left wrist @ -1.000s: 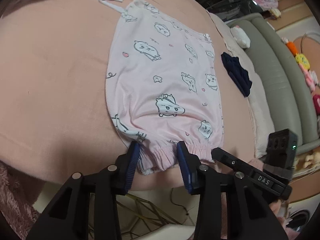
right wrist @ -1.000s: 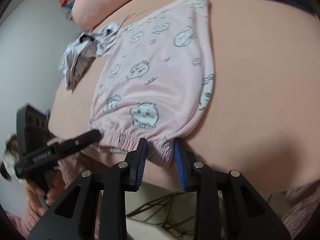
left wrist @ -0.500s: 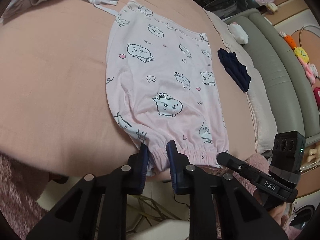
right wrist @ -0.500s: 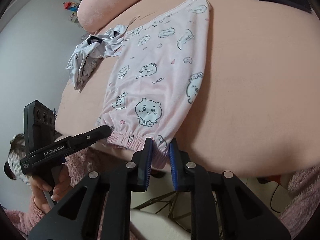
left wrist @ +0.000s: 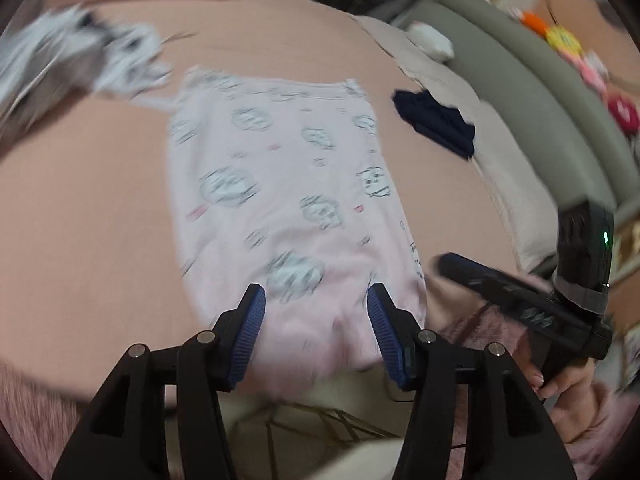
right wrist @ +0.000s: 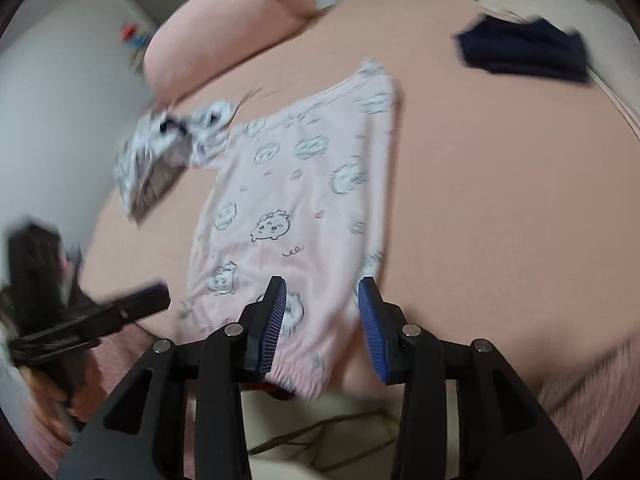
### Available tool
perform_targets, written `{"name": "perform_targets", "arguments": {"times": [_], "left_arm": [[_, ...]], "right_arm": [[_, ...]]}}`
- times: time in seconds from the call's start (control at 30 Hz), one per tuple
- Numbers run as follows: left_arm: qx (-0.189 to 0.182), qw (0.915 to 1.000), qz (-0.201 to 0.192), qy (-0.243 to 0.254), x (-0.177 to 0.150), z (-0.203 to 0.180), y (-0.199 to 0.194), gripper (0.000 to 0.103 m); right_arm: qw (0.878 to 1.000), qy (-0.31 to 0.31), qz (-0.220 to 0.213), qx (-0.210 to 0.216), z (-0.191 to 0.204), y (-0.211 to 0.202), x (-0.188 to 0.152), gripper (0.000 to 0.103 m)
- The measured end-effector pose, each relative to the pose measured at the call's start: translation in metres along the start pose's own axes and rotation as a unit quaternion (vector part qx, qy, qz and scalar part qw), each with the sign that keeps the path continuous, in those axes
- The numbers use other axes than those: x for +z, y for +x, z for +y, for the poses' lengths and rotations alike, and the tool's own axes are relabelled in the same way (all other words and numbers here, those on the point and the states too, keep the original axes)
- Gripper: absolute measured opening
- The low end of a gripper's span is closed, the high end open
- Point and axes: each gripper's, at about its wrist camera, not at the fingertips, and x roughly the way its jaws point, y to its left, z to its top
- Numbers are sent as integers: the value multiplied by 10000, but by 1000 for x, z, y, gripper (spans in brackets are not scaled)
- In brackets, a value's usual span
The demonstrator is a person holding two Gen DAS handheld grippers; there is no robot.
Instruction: Fold clothes
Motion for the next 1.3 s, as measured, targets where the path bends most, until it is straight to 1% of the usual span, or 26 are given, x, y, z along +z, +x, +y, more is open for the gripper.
{"name": "perform_targets", "arguments": {"times": [0.03, 0.1, 0.13, 0.17, 0.2, 0.27, 0.37, 0.4, 0.47, 0.53, 0.57, 0.6, 0.63, 0.67, 0.73, 0.77, 0.8, 0.83, 0.87, 0.93, 0.97, 1.03, 1.1, 1.17, 1.23, 1.3], "left_arm": [[126, 9997, 202, 14, 3, 2, 13, 50], [391, 9977, 553, 9, 4, 9, 34, 35], [537, 9963, 670, -32, 0, 18, 38, 29], [466, 9966, 666, -136, -2, 26, 35, 22], [260, 9976, 585, -279, -1, 34, 27, 22], [152, 9988, 368, -291, 11, 39, 21, 23], [99, 9997, 22, -209, 33, 42, 14, 27], [78, 9998, 48, -194, 42, 42, 19, 31], [103, 9995, 250, -166, 54, 43, 34, 33], [280, 9988, 391, -111, 51, 47, 39, 33], [369, 9982, 462, -84, 49, 49, 42, 32], [458, 9975, 532, -56, 47, 52, 45, 32], [386, 9981, 479, -55, 48, 51, 43, 32], [213, 9991, 347, -69, 51, 50, 39, 32], [-132, 9998, 85, -98, 56, 47, 31, 32], [-118, 9999, 93, -23, 58, 41, 34, 33], [15, 9998, 188, 110, 60, 32, 42, 33], [147, 9992, 284, 242, 61, 23, 50, 33], [279, 9982, 379, 374, 62, 15, 59, 33], [584, 9956, 537, 489, 58, 16, 65, 33], [743, 9944, 555, 510, 55, 20, 64, 33], [899, 9937, 468, 474, 58, 21, 54, 32], [1015, 9933, 351, 420, 63, 19, 43, 32], [822, 9946, 394, 499, 63, 4, 41, 32], [676, 9942, 592, 595, 56, -13, 45, 32], [715, 9919, 819, 649, 49, -21, 50, 32]], "right_arm": [[9996, -158, 123, -208, 1, 11, 3, 33], [9949, -347, 477, -815, -8, 31, 4, 27], [9936, -327, 571, -916, -15, 35, 4, 26], [9946, -202, 534, -863, -22, 29, 2, 26], [9943, -129, 466, -946, -27, 20, 1, 26], [9944, -120, 205, -1031, -33, 2, 1, 29], [9968, -303, 117, -727, -27, 2, 19, 29], [9970, -434, 127, -634, -20, 7, 27, 29], [9952, -757, 212, -578, 2, 26, 40, 29], [9907, -1019, 455, -774, 13, 52, 45, 25], [9889, -1056, 563, -882, 9, 58, 44, 25], [9895, -1019, 551, -862, 4, 57, 43, 24], [9901, -983, 539, -842, -1, 56, 42, 24], [9897, -968, 493, -928, -6, 51, 41, 24], [9854, -922, 194, -1417, -11, 38, 43, 26], [9865, -743, 59, -1458, -12, 36, 45, 26], [9874, -622, -14, -1456, -14, 35, 46, 26], [9885, -574, -6, -1402, -14, 34, 45, 25], [9895, -527, 2, -1348, -15, 34, 44, 21], [9914, -432, 18, -1239, -17, 34, 41, 19], [9922, -384, 26, -1184, -18, 34, 40, 16], [9938, -289, 42, -1075, -20, 34, 38, 10], [9951, -194, 59, -965, -22, 34, 35, 12], [9963, -99, 75, -855, -24, 34, 33, 13], [9970, -35, 115, -766, -25, 34, 30, 13], [9968, -84, 245, -752, -24, 35, 26, 13]]}}
